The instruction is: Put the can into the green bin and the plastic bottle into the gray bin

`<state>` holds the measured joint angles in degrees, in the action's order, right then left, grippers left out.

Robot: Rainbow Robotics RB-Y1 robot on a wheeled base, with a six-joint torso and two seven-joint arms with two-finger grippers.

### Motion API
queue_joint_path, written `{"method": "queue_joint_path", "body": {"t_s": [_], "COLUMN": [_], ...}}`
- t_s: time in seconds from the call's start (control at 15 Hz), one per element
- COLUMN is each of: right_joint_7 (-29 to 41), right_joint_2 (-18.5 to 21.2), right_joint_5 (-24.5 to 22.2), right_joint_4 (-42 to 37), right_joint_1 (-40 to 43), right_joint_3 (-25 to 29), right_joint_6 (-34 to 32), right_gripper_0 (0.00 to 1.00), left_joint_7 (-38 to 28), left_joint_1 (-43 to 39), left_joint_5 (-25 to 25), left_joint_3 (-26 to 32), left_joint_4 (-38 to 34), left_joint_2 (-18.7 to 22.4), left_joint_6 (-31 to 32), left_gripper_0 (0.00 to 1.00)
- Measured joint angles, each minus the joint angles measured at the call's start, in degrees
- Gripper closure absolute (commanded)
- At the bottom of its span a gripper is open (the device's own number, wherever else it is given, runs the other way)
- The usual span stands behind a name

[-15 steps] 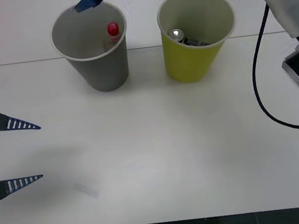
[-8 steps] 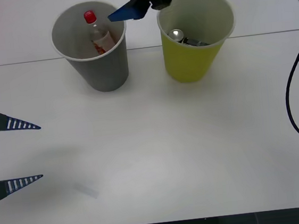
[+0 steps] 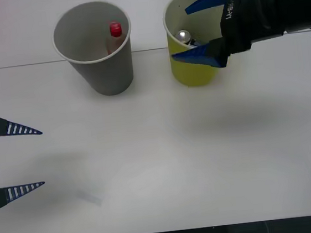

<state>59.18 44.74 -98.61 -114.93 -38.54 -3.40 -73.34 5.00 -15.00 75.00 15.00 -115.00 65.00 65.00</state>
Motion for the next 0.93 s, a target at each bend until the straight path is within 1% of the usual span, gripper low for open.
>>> {"method": "queue_joint_path", "body": {"t_s": [0.2, 0.4, 0.53, 0.73, 0.93], "right_joint_7": [-9.25, -18.76, -24.33, -30.75, -38.21], "right_joint_2": [2.85, 5.42, 6.13, 6.23, 6.18], "right_joint_5": [7.67, 13.92, 15.98, 17.14, 20.31], "right_joint_4": [-1.36, -1.46, -1.40, -0.31, 5.81], "right_joint_1": [8.24, 16.13, 21.03, 26.25, 28.78], "right_joint_3": [5.31, 10.53, 14.47, 19.80, 22.61], "right_joint_6": [-0.10, -0.64, -2.07, -6.30, -11.00], "right_gripper_0": [0.00, 0.00, 0.00, 0.00, 0.00], "left_joint_7": [0.00, 0.00, 0.00, 0.00, 0.00], "left_joint_1": [0.00, 0.00, 0.00, 0.00, 0.00], "left_joint_5": [0.00, 0.00, 0.00, 0.00, 0.00], "left_joint_3": [0.00, 0.00, 0.00, 0.00, 0.00], "left_joint_4": [0.00, 0.00, 0.00, 0.00, 0.00], "left_joint_2": [0.00, 0.00, 0.00, 0.00, 0.00], "left_joint_6": [0.00, 0.00, 0.00, 0.00, 0.00], "left_gripper_0": [0.00, 0.00, 0.00, 0.00, 0.00]}}
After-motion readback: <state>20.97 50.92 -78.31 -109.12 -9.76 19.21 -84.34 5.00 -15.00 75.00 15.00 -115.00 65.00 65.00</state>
